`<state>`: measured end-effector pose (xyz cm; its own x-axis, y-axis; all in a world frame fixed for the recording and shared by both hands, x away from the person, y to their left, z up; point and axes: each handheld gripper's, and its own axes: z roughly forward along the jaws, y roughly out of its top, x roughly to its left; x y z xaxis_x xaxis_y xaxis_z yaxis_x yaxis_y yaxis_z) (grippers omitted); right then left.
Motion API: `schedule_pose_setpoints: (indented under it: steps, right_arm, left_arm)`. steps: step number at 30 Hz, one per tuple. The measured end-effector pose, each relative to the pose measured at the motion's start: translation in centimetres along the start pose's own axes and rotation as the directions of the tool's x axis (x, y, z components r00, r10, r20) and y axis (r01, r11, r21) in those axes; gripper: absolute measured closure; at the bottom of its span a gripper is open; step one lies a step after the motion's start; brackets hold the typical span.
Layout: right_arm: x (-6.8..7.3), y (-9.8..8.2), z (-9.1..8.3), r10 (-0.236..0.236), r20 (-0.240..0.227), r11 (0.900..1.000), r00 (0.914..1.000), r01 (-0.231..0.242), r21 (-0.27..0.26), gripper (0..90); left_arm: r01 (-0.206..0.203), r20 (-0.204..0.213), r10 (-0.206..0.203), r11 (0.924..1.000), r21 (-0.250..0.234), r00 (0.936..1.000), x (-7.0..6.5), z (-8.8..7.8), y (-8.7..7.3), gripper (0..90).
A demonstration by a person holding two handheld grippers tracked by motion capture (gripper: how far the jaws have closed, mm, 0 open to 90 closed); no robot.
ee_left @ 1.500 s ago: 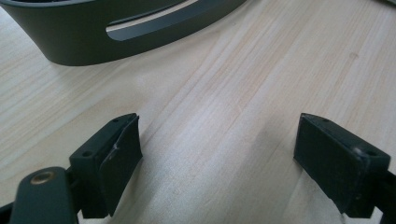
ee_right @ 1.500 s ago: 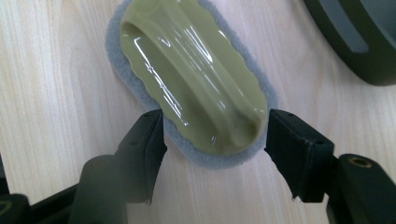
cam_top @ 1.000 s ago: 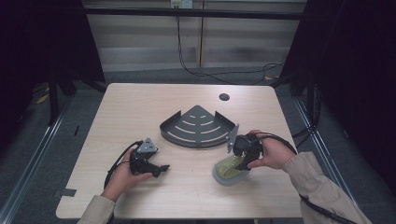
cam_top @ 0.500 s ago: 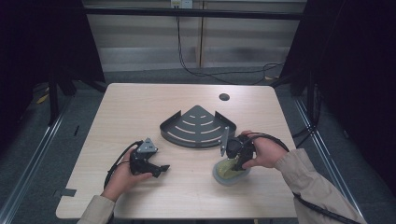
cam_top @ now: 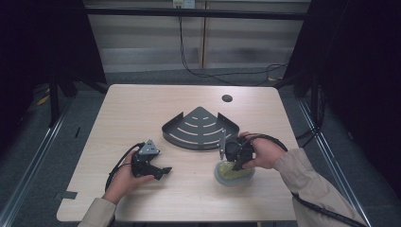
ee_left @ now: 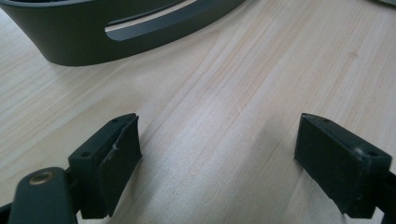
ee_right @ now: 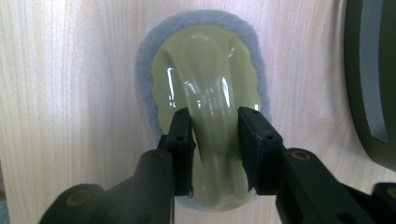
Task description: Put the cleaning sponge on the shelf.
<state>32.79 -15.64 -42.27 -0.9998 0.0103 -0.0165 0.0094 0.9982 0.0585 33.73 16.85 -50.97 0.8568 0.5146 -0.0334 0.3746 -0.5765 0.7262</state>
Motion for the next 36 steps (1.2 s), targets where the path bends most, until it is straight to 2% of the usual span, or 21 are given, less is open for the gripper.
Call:
schedule_pose_setpoints:
  steps: [5, 6, 7, 8, 10, 11, 12, 14, 15, 16, 18, 20, 21, 22, 29, 30, 31, 32, 33, 34, 36]
  right_arm:
    - [-0.1, -0.2, -0.4, 0.018, -0.007, 1.000, 0.9998, -0.018, -0.010, 70.9]
    - [-0.3, -0.3, -0.7, 0.040, -0.013, 0.999, 0.9991, -0.040, -0.023, 71.0]
    - [-0.3, -0.3, -0.7, 0.040, -0.013, 0.999, 0.9991, -0.040, -0.023, 71.0]
    - [-0.4, -0.5, -1.1, 0.069, -0.018, 0.997, 0.9975, -0.069, -0.023, 71.1]
    - [-0.6, -0.7, -1.4, 0.099, -0.033, 0.995, 0.9946, -0.100, -0.028, 71.0]
    - [-0.6, -0.7, -1.4, 0.099, -0.033, 0.995, 0.9946, -0.100, -0.028, 71.0]
    - [-0.7, -0.7, -1.4, 0.110, -0.037, 0.993, 0.9933, -0.111, -0.036, 71.0]
    - [-1.0, -1.0, -1.8, 0.163, -0.043, 0.986, 0.9857, -0.165, -0.040, 71.1]
    - [-1.0, -1.0, -1.8, 0.163, -0.043, 0.986, 0.9857, -0.165, -0.040, 71.1]
    - [-1.2, -1.2, -2.1, 0.205, -0.042, 0.978, 0.9779, -0.206, -0.039, 71.1]
    - [-1.4, -1.2, -2.2, 0.209, -0.043, 0.976, 0.9769, -0.211, -0.044, 71.1]
    - [-1.6, -1.4, -2.6, 0.263, -0.047, 0.963, 0.9636, -0.265, -0.048, 71.1]
    - [-1.6, -1.5, -2.8, 0.296, -0.050, 0.953, 0.9540, -0.298, -0.047, 71.2]
    - [-1.9, -1.6, -2.9, 0.296, -0.044, 0.953, 0.9542, -0.298, -0.052, 71.2]
    - [-2.7, -2.0, -3.6, 0.414, -0.060, 0.907, 0.9082, -0.417, -0.054, 71.3]
    - [-2.9, -2.1, -3.8, 0.442, -0.061, 0.893, 0.8948, -0.445, -0.059, 71.3]
    - [-2.9, -2.1, -3.8, 0.442, -0.061, 0.893, 0.8948, -0.445, -0.059, 71.3]
    - [-3.0, -2.2, -3.8, 0.452, -0.059, 0.888, 0.8901, -0.455, -0.060, 71.3]
    - [-3.1, -2.2, -4.0, 0.466, -0.060, 0.881, 0.8826, -0.470, -0.064, 71.3]
    - [-3.3, -2.3, -4.1, 0.488, -0.060, 0.868, 0.8706, -0.492, -0.068, 71.4]
    - [-3.5, -2.5, -4.3, 0.504, -0.059, 0.859, 0.8617, -0.507, -0.069, 71.4]
  left_arm:
    - [0.000, 0.001, 0.000, 1.0000, -0.002, 1.0000, 0.0, 0.0, 0.0, 13.9]
    - [0.001, 0.001, -0.001, 1.0000, -0.003, 1.0000, 0.0, 0.0, 0.0, 13.9]
    - [0.001, 0.001, -0.001, 1.0000, -0.003, 1.0000, 0.0, 0.0, 0.0, 13.9]
    - [0.001, 0.001, -0.001, 1.0000, -0.002, 1.0000, 0.0, 0.0, 0.0, 13.9]
    - [0.000, 0.000, 0.000, 1.0000, -0.001, 1.0000, 0.0, 0.0, 0.0, 13.9]
    - [0.000, 0.000, 0.000, 1.0000, -0.001, 1.0000, 0.0, 0.0, 0.0, 13.9]
    - [-0.001, 0.000, 0.001, 1.0000, -0.001, 1.0000, 0.0, 0.0, 0.0, 13.9]
    - [0.000, 0.002, 0.000, 1.0000, -0.004, 1.0000, 0.0, 0.0, 0.0, 13.9]
    - [0.000, 0.002, 0.000, 1.0000, -0.004, 1.0000, 0.0, 0.0, 0.0, 13.9]
    - [0.000, 0.000, 0.000, 1.0000, -0.001, 1.0000, 0.0, 0.0, 0.0, 13.9]
    - [0.000, 0.000, 0.000, 1.0000, 0.000, 1.0000, 0.0, 0.0, 0.0, 13.9]
    - [0.001, 0.000, -0.001, 1.0000, -0.001, 1.0000, 0.0, 0.0, 0.0, 13.9]
    - [0.000, 0.000, 0.000, 1.0000, -0.001, 1.0000, 0.0, 0.0, 0.0, 13.9]
    - [0.000, 0.000, 0.000, 1.0000, 0.000, 1.0000, 0.0, 0.0, 0.0, 13.9]
    - [0.000, 0.000, 0.000, 1.0000, 0.000, 1.0000, 0.0, 0.0, 0.0, 13.9]
    - [0.000, 0.000, 0.000, 1.0000, 0.000, 1.0000, 0.0, 0.0, 0.0, 13.9]
    - [0.000, 0.000, 0.000, 1.0000, 0.000, 1.0000, 0.0, 0.0, 0.0, 13.9]
    - [0.001, 0.001, -0.001, 1.0000, -0.001, 1.0000, 0.0, 0.0, 0.0, 13.9]
    - [0.001, 0.000, -0.001, 1.0000, 0.000, 1.0000, 0.0, 0.0, 0.0, 13.9]
    - [0.001, 0.001, -0.001, 1.0000, 0.000, 1.0000, 0.0, 0.0, 0.0, 13.9]
    - [0.001, 0.002, -0.001, 1.0000, -0.004, 1.0000, 0.0, 0.0, 0.0, 13.9]
